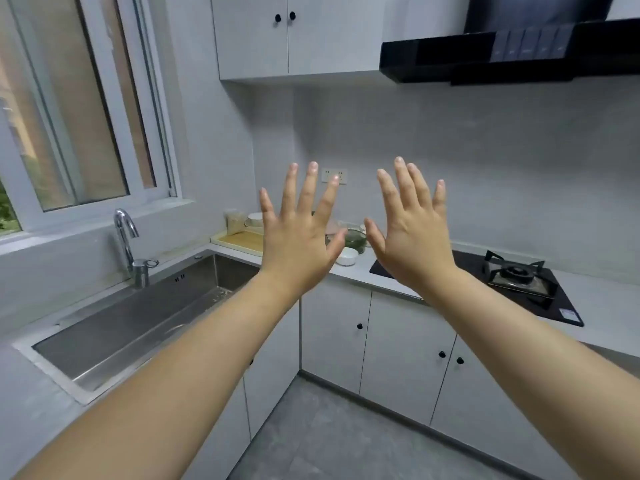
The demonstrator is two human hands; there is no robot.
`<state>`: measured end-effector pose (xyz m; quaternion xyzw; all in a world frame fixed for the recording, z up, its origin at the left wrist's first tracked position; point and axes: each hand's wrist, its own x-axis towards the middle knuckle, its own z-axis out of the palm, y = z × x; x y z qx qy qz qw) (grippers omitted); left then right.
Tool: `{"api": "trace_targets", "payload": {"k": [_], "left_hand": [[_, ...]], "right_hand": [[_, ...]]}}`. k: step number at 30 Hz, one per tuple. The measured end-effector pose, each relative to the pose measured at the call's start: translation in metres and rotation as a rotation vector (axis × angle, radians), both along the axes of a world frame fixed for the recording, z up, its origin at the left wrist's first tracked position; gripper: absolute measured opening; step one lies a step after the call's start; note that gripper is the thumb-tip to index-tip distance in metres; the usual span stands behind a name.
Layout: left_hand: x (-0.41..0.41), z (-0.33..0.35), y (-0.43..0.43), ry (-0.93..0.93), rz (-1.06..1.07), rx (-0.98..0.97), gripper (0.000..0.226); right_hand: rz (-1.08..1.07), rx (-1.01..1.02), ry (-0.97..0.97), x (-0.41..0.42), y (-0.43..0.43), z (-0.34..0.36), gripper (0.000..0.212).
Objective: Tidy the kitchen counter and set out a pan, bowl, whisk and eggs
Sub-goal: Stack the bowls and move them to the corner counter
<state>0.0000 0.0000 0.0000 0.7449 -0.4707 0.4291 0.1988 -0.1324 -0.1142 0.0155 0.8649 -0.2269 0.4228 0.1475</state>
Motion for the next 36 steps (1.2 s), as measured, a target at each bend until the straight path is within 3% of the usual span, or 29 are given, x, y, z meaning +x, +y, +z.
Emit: {"api": "trace_targets", "payload": {"k": [10,24,36], "left_hand": [[0.049,-0.038,-0.109,0.041,0.002,0.122,0.07],[0.181,-0.078,-0.336,0.172,0.111,0.239,0.069],[0.345,-0.153,-0.462,0.31,0.056,0.453,0.081]], "right_hand": [[-0.031,0.033,0.041,0.047,-0.11,-0.046,0.07],[-0.009,0.159,0.214,0.181,-0.353,-0.09,0.07],[-0.003,0.272,0.367,0.337,-0.477,-0.159,0.067]]}}
